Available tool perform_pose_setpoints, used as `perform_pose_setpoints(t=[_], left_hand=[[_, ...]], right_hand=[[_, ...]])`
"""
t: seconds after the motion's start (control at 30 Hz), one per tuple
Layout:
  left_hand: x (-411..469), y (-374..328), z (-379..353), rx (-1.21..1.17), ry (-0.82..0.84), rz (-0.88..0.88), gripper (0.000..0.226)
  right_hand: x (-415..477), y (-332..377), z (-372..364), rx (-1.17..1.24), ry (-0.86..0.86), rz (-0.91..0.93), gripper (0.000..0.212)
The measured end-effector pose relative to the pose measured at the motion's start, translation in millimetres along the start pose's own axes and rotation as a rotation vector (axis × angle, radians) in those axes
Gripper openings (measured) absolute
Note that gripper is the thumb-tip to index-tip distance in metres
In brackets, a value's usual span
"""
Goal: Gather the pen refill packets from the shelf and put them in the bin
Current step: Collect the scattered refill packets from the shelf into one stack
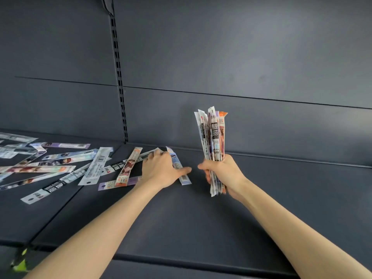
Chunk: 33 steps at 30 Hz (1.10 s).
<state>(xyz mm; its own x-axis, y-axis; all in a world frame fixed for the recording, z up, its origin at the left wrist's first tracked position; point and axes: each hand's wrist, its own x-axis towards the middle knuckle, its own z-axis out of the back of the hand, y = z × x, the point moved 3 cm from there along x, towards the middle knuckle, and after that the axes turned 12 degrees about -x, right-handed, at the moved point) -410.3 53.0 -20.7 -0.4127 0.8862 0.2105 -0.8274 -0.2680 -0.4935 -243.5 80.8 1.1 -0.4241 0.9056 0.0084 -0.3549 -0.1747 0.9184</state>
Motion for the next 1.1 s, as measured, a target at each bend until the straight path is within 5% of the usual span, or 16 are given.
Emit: perform_pose_setpoints(t=[0.17, 0.3, 0.43, 0.5, 0.67, 0.83, 1.1], left_hand=[[1, -2, -7, -0.212, -0.016, 0.052, 0.028], [-3, -3, -3, -0.332, -0.07, 0.045, 0.014], [-15, -11, 13, -0.949, -0.069, 0.043, 0.014], [-25, -18, 16, -1.057, 0.056, -0.01, 0.014], [-39, -14, 27, -0.847, 0.302, -0.177, 0.012], [-32, 32, 44, -0.104, 0.231, -0.138, 0.039], [-23, 29, 46, -0.337, 0.296, -0.175, 0.024]], right_hand=[[6, -9, -3, 0.0, -0.056, -0.006, 0.033], [5, -11, -3, 0.064, -0.075, -0.018, 0.028], [4, -10, -1, 0.118, -0.139, -0.028, 0.017], [4, -10, 0, 0.164, -0.167, -0.03, 0.017], [3, -10, -2, 0.261, -0.112, -0.011, 0.008], [2, -8, -4, 0.317, -0.015, 0.007, 0.016], [-9, -1, -12, 0.197, 0.044, 0.103, 0.006]])
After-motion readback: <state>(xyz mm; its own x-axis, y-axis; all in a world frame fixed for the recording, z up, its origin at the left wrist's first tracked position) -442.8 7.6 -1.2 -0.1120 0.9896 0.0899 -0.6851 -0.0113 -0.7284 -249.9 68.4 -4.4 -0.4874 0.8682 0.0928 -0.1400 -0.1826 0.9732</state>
